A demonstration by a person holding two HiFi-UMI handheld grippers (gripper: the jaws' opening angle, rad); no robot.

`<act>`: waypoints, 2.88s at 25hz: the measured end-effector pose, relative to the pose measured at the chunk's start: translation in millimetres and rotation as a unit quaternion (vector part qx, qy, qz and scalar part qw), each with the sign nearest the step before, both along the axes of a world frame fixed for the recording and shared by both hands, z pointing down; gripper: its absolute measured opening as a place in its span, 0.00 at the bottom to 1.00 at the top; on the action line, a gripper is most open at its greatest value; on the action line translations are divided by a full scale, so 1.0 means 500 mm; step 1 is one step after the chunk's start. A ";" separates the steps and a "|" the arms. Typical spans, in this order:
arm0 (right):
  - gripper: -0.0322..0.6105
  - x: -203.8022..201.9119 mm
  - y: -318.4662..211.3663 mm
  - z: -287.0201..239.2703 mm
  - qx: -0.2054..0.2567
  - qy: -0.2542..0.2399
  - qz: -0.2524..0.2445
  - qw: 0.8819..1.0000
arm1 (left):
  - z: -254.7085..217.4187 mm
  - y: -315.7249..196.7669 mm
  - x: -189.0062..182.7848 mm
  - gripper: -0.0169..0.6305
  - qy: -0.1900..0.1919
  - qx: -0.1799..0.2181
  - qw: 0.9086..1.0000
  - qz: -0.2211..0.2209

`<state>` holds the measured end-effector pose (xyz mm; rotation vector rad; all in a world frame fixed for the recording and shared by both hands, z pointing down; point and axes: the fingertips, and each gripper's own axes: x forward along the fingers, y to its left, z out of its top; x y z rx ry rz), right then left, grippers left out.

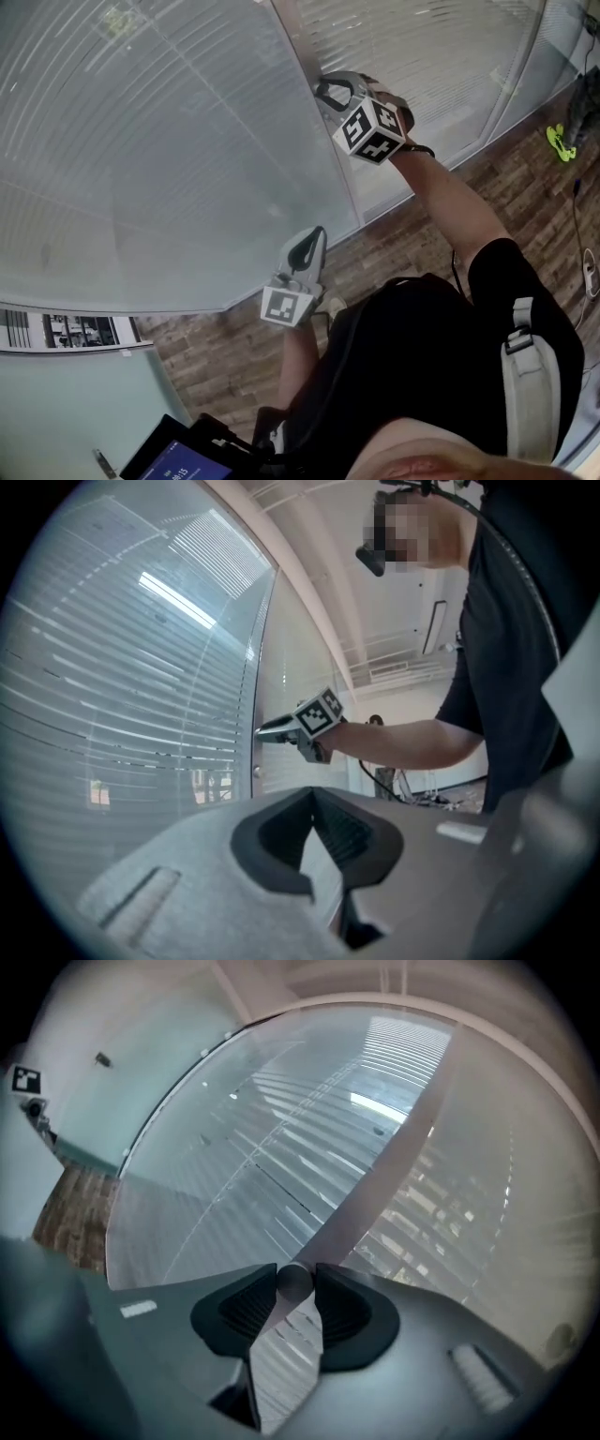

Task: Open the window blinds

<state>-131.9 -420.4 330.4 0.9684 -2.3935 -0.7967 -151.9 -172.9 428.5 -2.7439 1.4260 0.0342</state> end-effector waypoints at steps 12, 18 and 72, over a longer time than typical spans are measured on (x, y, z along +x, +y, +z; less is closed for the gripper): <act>0.26 0.017 -0.013 -0.005 -0.124 -0.202 0.002 0.972 | 0.003 0.005 -0.001 0.03 0.000 -0.004 1.000 -0.004; 0.26 0.027 -0.019 0.001 -0.189 -0.306 -0.001 0.933 | 0.012 0.009 -0.006 0.03 0.003 -0.012 1.000 -0.008; 0.26 -0.013 0.008 0.013 0.209 0.271 0.034 0.939 | 0.025 -0.088 -0.023 0.03 -0.011 -0.023 0.986 0.165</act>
